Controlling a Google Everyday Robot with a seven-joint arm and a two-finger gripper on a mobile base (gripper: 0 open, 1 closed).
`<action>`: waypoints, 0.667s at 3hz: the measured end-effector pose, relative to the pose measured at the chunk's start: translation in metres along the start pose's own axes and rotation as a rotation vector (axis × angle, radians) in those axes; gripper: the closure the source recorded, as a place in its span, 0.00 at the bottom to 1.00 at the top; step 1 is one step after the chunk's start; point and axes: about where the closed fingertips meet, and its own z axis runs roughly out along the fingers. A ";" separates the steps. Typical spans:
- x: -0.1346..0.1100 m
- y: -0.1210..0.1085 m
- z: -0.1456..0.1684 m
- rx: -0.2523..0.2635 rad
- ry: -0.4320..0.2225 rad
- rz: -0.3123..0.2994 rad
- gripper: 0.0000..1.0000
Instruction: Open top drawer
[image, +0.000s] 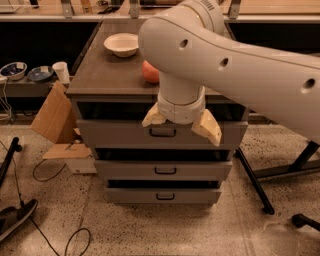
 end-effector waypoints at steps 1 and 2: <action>0.001 -0.001 0.003 -0.006 -0.003 0.003 0.00; 0.004 -0.033 0.016 -0.021 0.000 -0.082 0.00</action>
Offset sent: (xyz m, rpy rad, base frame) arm 0.0366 0.0552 -0.0259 -0.0636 0.0260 0.1610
